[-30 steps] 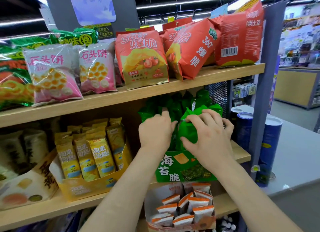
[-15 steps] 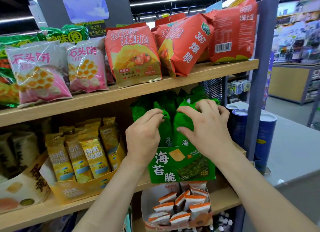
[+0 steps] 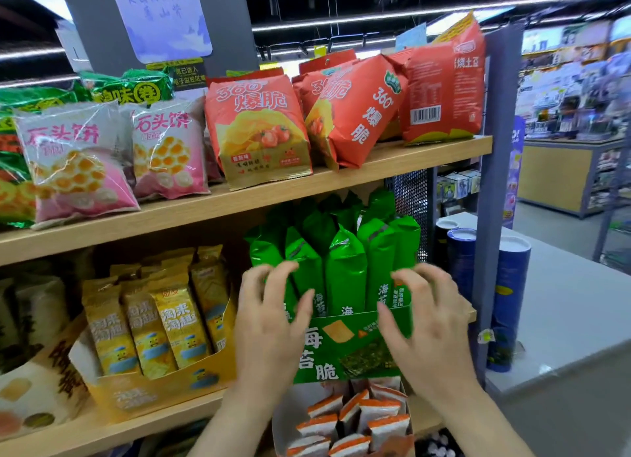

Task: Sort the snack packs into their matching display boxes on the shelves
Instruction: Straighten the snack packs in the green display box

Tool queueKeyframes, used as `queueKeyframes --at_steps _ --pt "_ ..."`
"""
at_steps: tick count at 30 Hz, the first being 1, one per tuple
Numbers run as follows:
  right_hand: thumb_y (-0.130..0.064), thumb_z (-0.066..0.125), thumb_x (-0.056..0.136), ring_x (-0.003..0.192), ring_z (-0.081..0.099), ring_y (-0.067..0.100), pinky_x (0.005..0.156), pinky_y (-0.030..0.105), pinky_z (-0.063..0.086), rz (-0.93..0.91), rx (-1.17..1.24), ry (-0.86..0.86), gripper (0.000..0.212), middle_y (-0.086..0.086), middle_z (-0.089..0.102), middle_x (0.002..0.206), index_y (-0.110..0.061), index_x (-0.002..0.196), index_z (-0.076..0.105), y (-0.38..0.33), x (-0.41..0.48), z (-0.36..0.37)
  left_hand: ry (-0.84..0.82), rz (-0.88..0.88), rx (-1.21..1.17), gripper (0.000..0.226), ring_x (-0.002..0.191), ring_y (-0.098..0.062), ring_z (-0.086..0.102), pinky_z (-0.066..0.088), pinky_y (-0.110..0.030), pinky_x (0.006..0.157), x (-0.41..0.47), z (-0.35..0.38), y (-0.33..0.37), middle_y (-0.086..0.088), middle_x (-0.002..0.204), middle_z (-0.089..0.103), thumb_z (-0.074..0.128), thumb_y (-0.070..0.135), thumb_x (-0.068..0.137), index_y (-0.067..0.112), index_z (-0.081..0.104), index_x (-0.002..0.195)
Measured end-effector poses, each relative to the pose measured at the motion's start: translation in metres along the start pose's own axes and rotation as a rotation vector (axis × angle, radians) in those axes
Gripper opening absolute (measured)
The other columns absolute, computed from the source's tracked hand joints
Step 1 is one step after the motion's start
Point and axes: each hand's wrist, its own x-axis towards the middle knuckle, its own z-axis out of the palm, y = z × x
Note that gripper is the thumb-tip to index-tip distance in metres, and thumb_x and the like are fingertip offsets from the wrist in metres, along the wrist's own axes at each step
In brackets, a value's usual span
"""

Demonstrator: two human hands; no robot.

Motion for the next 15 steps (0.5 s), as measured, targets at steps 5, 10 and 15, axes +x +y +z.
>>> queueKeyframes --at_steps 5,10,15 --pt "-0.036 0.066 0.087 0.109 0.049 0.023 0.084 0.045 0.05 -0.048 -0.137 -0.186 0.024 -0.003 0.059 0.107 -0.021 0.106 0.067 0.025 -0.019 0.007 -0.288 -0.028 0.148 0.053 0.088 -0.016 0.051 0.042 -0.017 0.061 -0.048 0.023 0.001 -0.006 0.112 0.05 0.079 0.042 0.073 0.027 0.059 0.12" --pt "-0.016 0.082 0.076 0.093 0.048 0.023 0.075 0.037 0.052 -0.132 -0.172 -0.174 0.022 -0.003 0.063 0.087 -0.014 0.096 0.074 0.001 -0.015 0.009 -0.273 -0.169 0.066 0.04 0.111 -0.022 0.054 0.047 -0.025 0.082 -0.029 0.038 -0.018 -0.007 0.13 0.045 0.074 0.028 0.085 0.02 0.063 0.122" --pt "0.0 0.062 0.083 0.105 0.05 0.019 0.092 0.025 0.041 -0.128 0.13 -0.289 0.04 0.001 0.062 0.112 -0.013 0.12 0.067 -0.042 -0.013 0.038 -0.442 -0.466 -0.225 0.063 0.129 -0.022 0.049 0.04 -0.031 0.104 -0.004 0.057 -0.038 -0.004 0.14 0.047 0.06 0.009 0.093 0.024 0.034 0.149"
